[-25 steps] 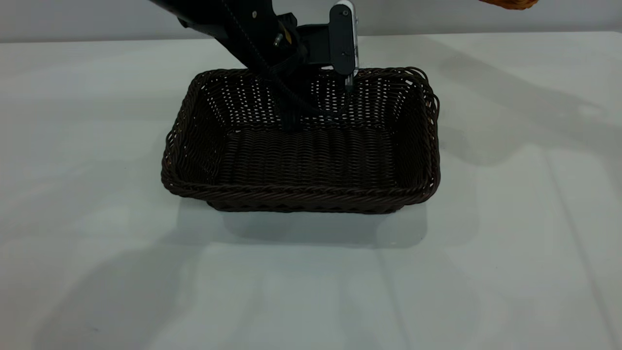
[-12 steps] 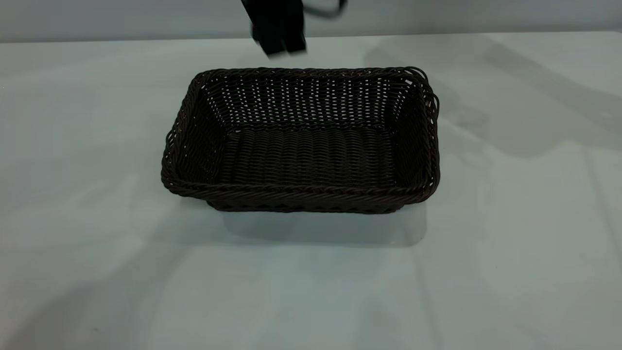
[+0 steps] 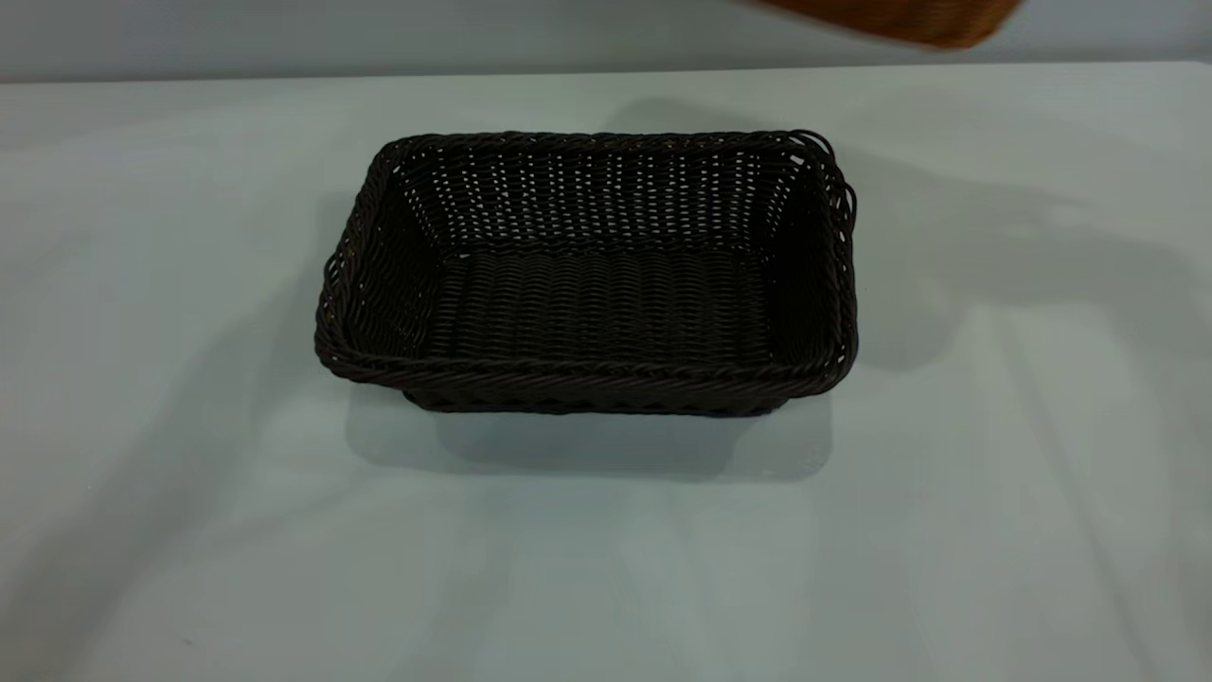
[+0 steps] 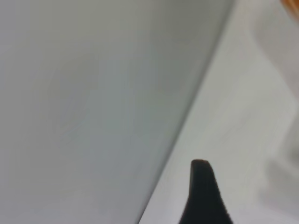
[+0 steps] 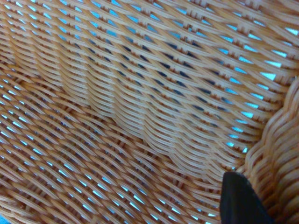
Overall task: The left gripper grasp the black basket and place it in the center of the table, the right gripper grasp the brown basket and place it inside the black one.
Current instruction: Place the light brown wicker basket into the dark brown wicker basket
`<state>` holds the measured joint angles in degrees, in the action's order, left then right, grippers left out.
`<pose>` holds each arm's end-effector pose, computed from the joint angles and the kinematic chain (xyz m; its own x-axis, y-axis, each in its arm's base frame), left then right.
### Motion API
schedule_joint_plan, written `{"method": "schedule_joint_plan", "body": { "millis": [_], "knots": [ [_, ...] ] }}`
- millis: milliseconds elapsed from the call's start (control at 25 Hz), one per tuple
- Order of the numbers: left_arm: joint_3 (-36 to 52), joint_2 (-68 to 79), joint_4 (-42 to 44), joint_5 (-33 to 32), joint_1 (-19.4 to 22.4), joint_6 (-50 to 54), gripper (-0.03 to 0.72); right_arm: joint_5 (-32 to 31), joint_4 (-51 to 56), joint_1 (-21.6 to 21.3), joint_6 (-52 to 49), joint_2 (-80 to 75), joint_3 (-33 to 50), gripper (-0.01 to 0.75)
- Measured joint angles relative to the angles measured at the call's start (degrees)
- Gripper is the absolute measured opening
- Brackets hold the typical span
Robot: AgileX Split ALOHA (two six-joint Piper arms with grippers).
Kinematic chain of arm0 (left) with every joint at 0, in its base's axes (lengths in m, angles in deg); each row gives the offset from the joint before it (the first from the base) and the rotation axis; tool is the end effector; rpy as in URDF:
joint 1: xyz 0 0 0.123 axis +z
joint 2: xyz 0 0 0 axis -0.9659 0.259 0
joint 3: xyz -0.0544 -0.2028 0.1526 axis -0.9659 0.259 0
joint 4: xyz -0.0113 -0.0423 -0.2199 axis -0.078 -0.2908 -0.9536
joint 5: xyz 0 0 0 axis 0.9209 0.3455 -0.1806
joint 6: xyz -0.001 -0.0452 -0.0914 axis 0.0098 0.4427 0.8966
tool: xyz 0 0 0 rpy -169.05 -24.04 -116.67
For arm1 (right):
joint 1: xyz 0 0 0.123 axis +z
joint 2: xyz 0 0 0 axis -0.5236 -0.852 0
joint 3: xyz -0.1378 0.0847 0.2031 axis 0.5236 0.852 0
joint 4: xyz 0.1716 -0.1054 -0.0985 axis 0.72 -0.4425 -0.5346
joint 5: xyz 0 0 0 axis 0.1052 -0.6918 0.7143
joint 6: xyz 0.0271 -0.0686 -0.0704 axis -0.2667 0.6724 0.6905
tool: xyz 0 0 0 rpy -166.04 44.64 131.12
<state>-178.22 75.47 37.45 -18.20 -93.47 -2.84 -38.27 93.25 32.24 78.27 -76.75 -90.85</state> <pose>0.3839 -0.1278 0.3147 -0.0876 0.8427 -0.5312 0.5985 0.4708 0.6482 0.3895 0.0600 0.1955 -0.9953 0.0360 -0.0898 -0.0188 0.8381 0.5452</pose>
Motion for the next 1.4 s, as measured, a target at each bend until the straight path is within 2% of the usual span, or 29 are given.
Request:
{"method": "schedule_joint_plan", "body": {
  "millis": [200, 320, 560, 920, 1040, 1240, 1320, 1400],
  "knots": [
    [0.0, -4.4, 0.0, -1.2, 0.3, 4.1, 0.447, 0.0, -0.9, 8.8, 4.7, -5.9, -0.1, 0.146],
    [0.0, -5.3, 0.0, -2.1, 0.3, 4.4, 0.447, 0.1, -1.4, 11.7, 6.3, -10.1, -0.2, 0.146],
    [0.0, -5.6, 0.0, -5.3, 0.3, 4.4, 0.447, 0.6, -1.9, 12.3, 7.5, -15.3, -0.2, 0.147],
    [0.0, -5.6, 0.0, -5.8, 0.3, 4.6, 0.447, 2.3, -2.8, 14.0, 8.0, -17.1, -0.2, 0.17],
    [0.0, -5.6, 0.0, -6.2, 0.3, 4.6, 0.447, 2.8, -3.2, 14.7, 8.1, -17.1, -0.2, 0.262],
    [0.0, -5.7, -0.1, -7.0, 0.3, 4.6, 0.447, 2.0, -2.5, 15.3, 8.6, -17.1, -0.6, 0.512],
    [0.0, -5.8, -0.1, -7.2, 0.3, 4.6, 0.447, 1.3, -2.8, 15.4, 8.8, -17.1, -1.2, 0.584],
    [0.0, -6.2, -0.1, -7.3, 0.3, 4.6, 0.447, 0.6, -4.6, 15.4, 8.5, -17.1, -2.4, 0.622]
  ]
}}
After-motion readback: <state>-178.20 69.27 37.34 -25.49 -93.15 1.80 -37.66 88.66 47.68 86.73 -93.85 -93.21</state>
